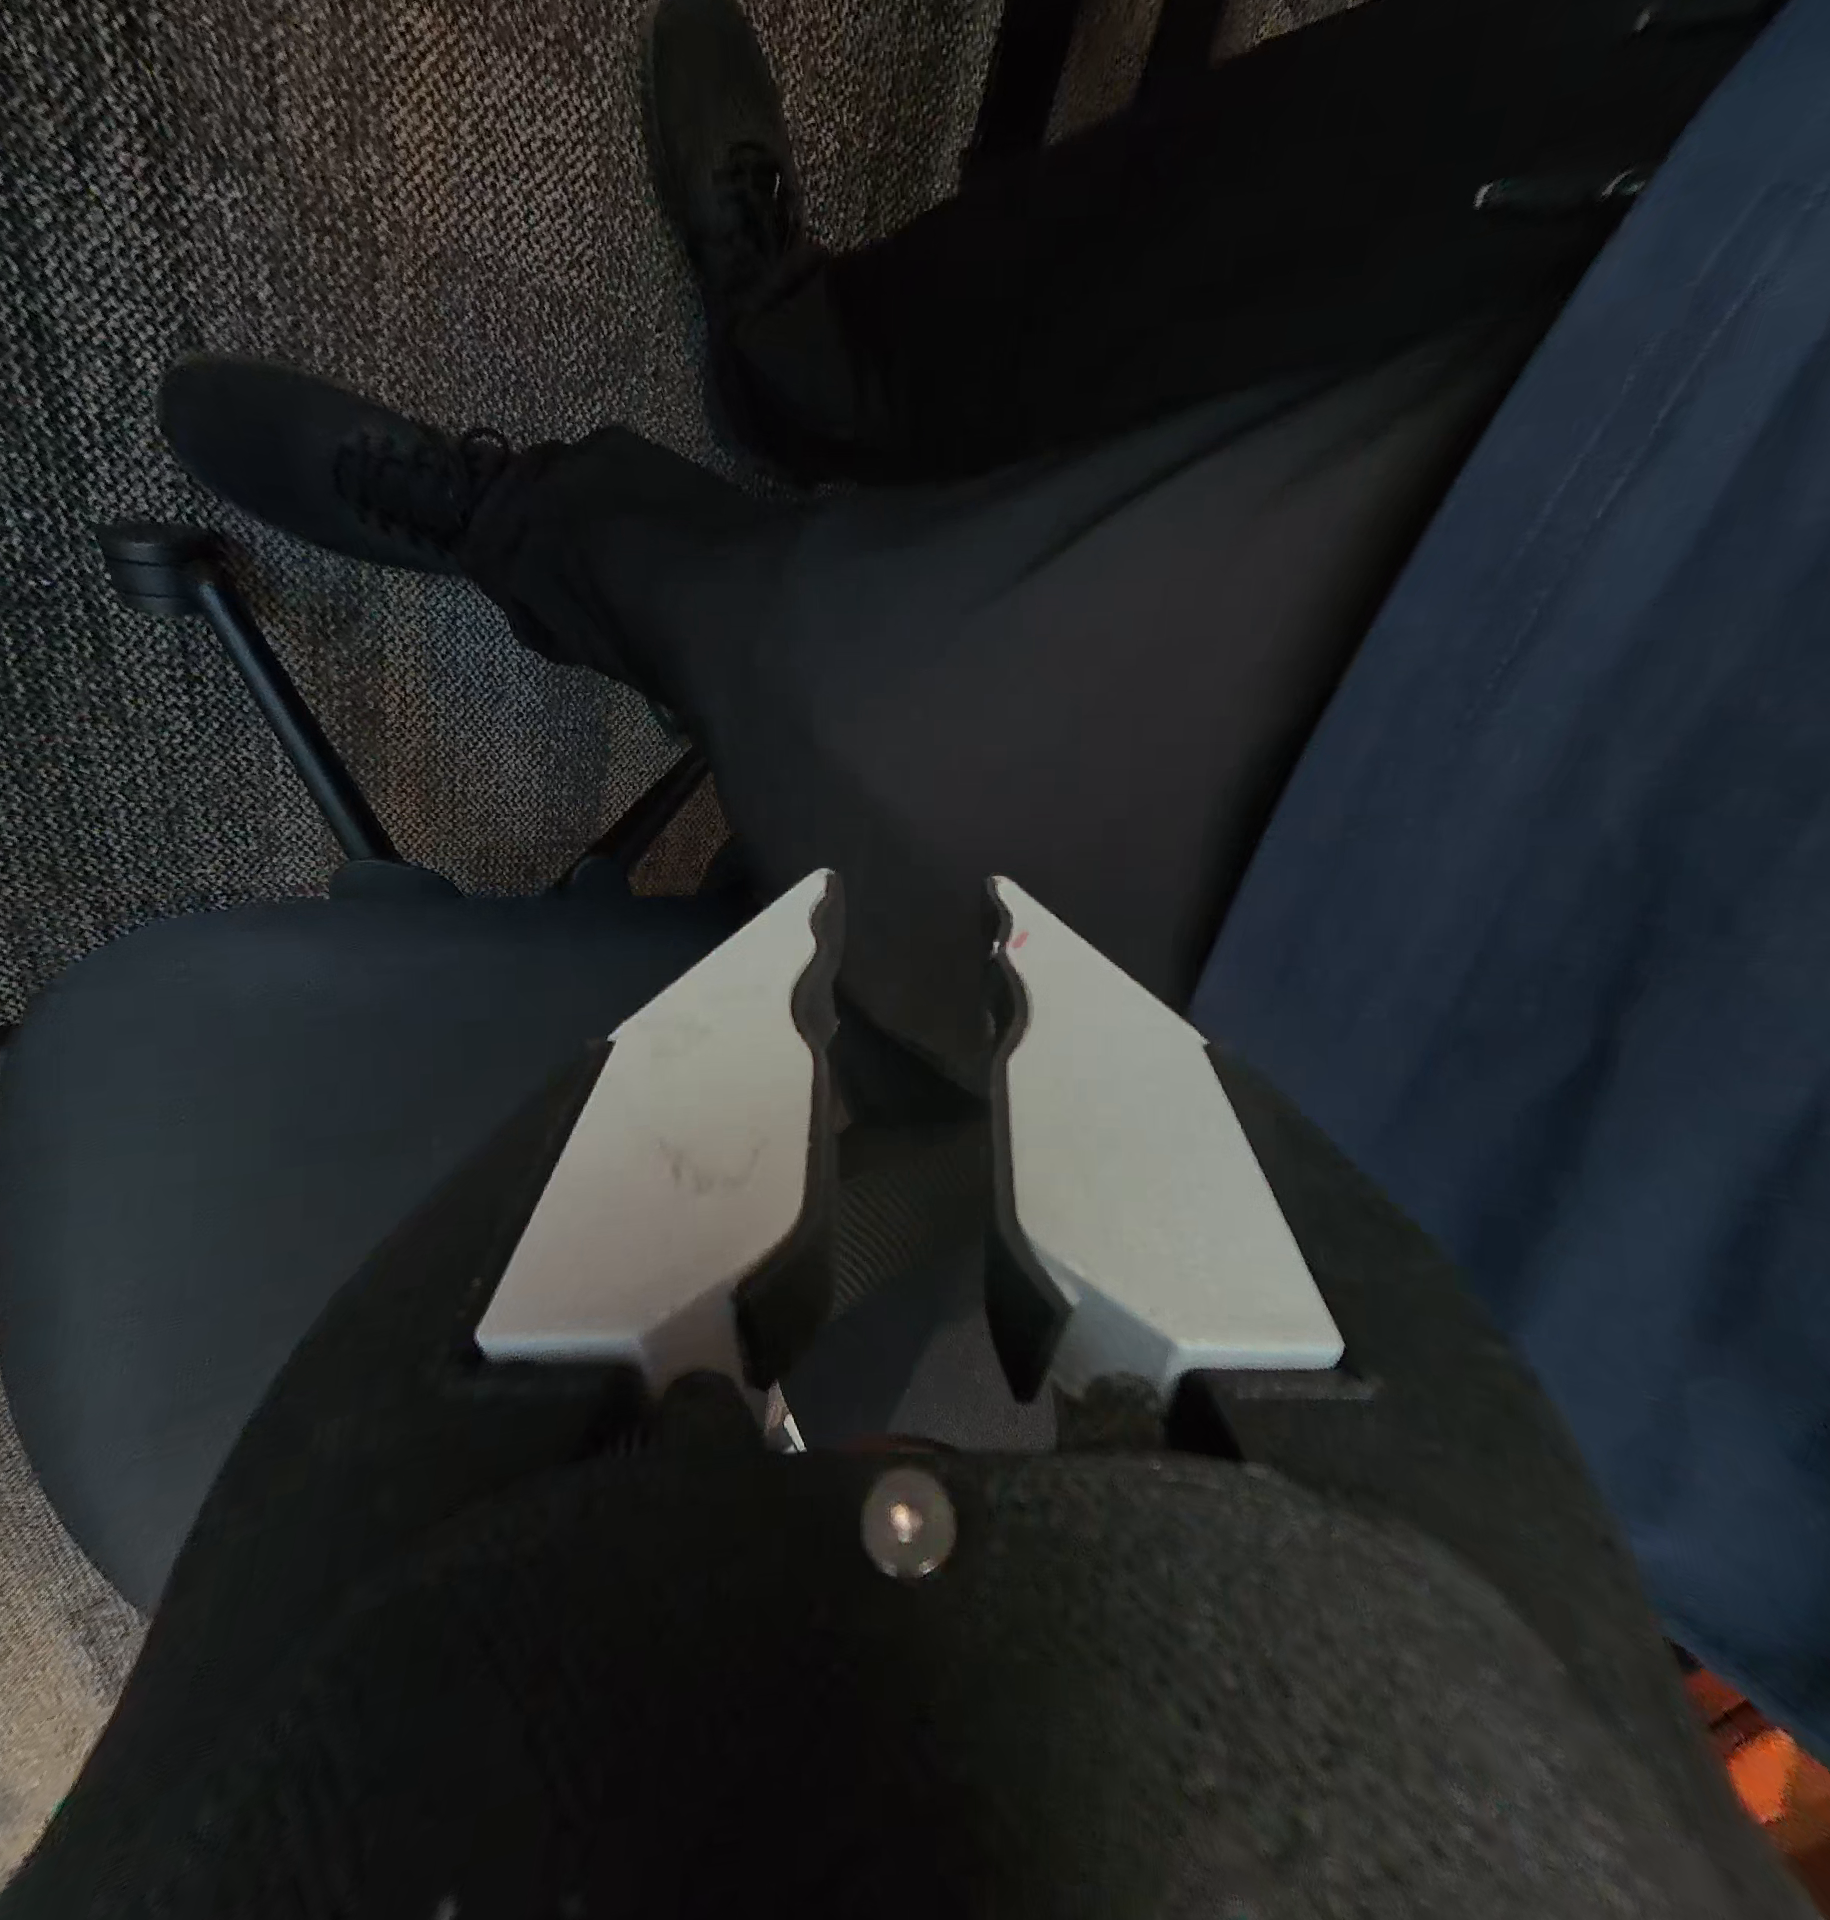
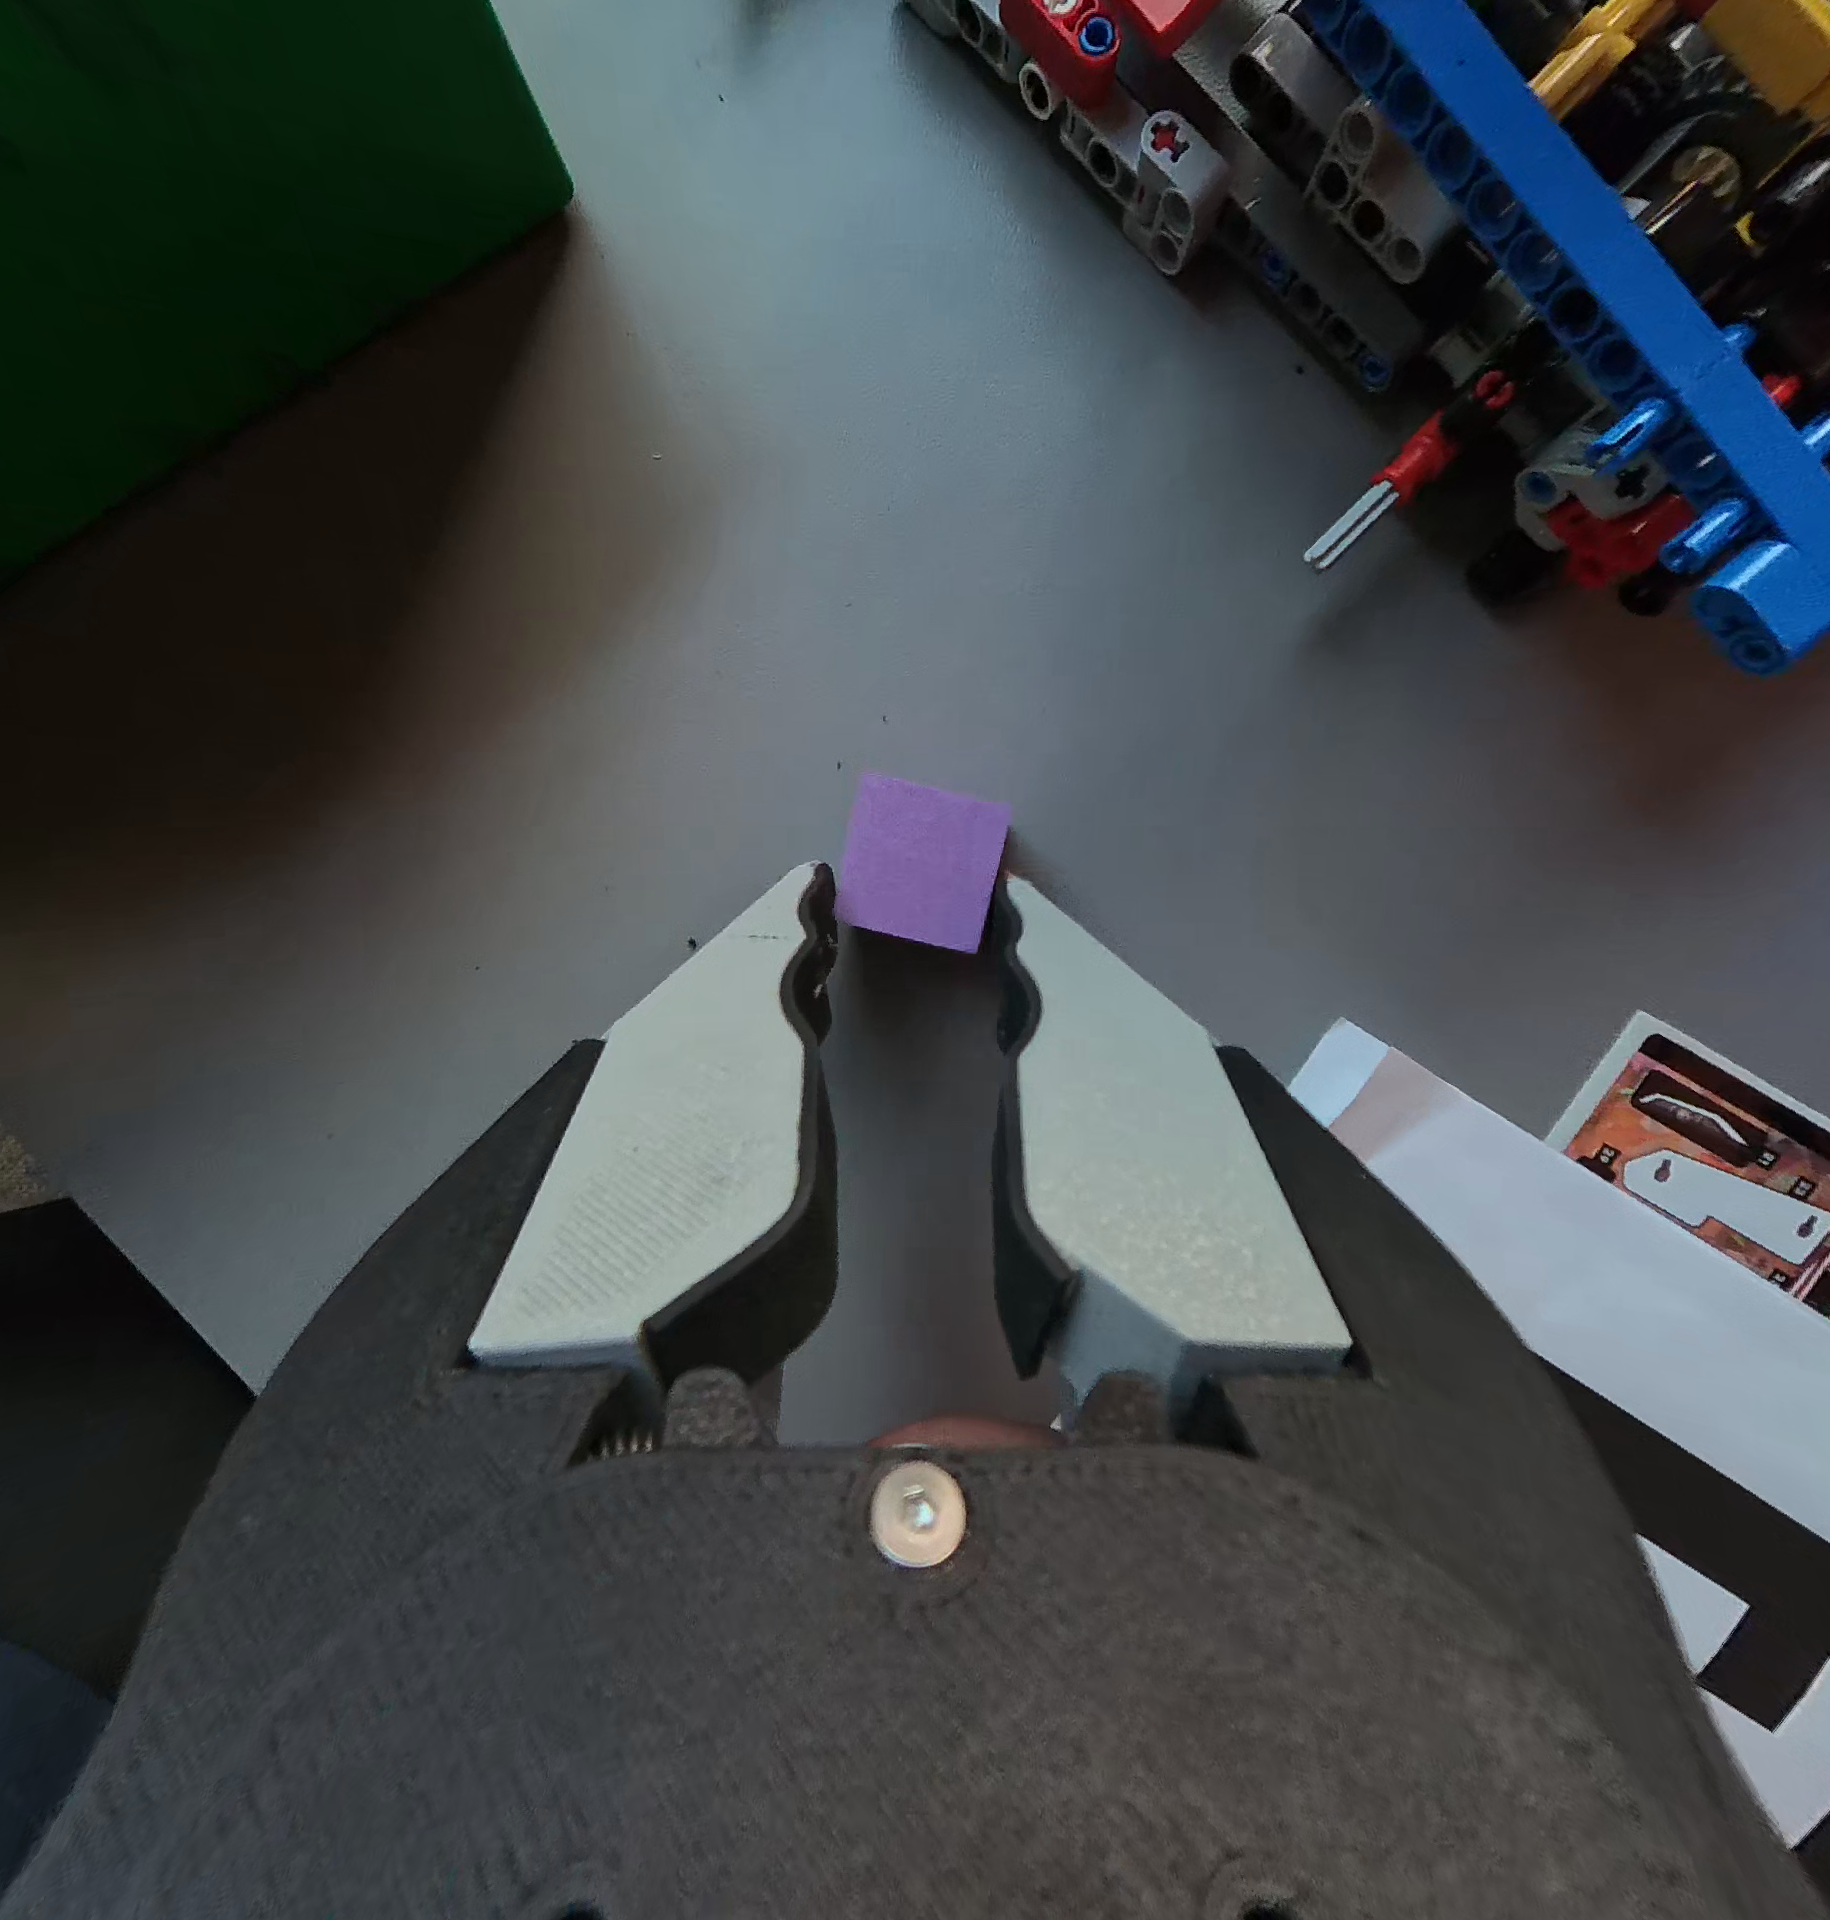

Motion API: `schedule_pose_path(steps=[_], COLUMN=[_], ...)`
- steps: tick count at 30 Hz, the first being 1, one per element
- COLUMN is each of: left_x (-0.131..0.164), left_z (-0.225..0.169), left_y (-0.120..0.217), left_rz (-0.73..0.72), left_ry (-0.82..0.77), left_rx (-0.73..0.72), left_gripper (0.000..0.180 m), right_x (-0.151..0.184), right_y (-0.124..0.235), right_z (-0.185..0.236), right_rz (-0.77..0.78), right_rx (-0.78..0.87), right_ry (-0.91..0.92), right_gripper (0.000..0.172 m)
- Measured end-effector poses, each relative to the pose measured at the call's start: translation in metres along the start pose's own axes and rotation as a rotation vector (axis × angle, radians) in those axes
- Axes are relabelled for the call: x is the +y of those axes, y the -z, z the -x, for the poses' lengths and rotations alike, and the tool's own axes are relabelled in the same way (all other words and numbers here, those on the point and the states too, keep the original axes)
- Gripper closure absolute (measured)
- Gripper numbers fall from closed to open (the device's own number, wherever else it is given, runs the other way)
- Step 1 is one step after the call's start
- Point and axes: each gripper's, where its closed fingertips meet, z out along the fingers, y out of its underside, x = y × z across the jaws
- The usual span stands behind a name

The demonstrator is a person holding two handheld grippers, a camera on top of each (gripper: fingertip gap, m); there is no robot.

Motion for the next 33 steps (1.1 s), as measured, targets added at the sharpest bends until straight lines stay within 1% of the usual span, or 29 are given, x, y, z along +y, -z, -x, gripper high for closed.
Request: schedule_pose_path(steps=[2, 3, 5, 8, 11, 13, 15, 16, 18, 21, 25, 29, 33], left_x=[0.004, 0.006, 0.011, 0.019, 0.029, 0.032, 0.034, 0.034, 0.034, 0.034, 0.035, 0.041, 0.051], left_z=[0.000, 0.001, 0.003, 0.005, 0.005, 0.004, 0.003, 0.003, 0.002, -0.001, -0.004, -0.010, -0.017], left_y=[-0.002, -0.003, -0.005, -0.008, -0.012, -0.014, -0.015, -0.016, -0.016, -0.014, -0.012, -0.017, -0.024], left_rz=[0.010, 0.012, 0.015, 0.011, 0.026, 0.026, 0.021, 0.018, 0.012, 0.008, -0.013, -0.023, -0.008], left_ry=[0.011, 0.018, 0.039, 0.073, 0.098, 0.105, 0.111, 0.115, 0.123, 0.119, 0.129, 0.154, 0.165], left_rx=[-0.001, -0.003, -0.005, 0.000, 0.004, 0.005, 0.006, 0.007, 0.008, 0.002, -0.008, -0.005, -0.008], left_gripper=[0.156, 0.156, 0.156, 0.156, 0.156, 0.157, 0.157, 0.157, 0.157, 0.157, 0.157, 0.157, 0.157], right_x=[-0.002, -0.008, -0.029, -0.077, -0.137, -0.164, -0.179, -0.184, -0.192, -0.199, -0.205, -0.197, -0.196], right_y=[0.003, 0.009, 0.026, 0.060, 0.094, 0.101, 0.098, 0.095, 0.091, 0.085, 0.084, 0.078, 0.076], right_z=[0.001, 0.001, -0.002, -0.017, -0.041, -0.049, -0.050, -0.049, -0.049, -0.064, -0.065, -0.067, -0.067], right_rz=[0.003, -0.019, -0.092, -0.200, -0.305, -0.282, -0.215, -0.183, -0.154, -0.084, -0.020, 0.073, 0.097], right_rx=[-0.015, -0.020, -0.042, -0.055, -0.044, -0.090, -0.170, -0.212, -0.271, -0.255, -0.303, -0.319, -0.338], right_ry=[0.004, 0.010, 0.011, 0.018, 0.045, 0.063, 0.107, 0.152, 0.301, 0.494, 0.625, 0.762, 0.814], right_gripper=[0.145, 0.145, 0.145, 0.145, 0.145, 0.145, 0.145, 0.145, 0.145, 0.145, 0.145, 0.145, 0.145])
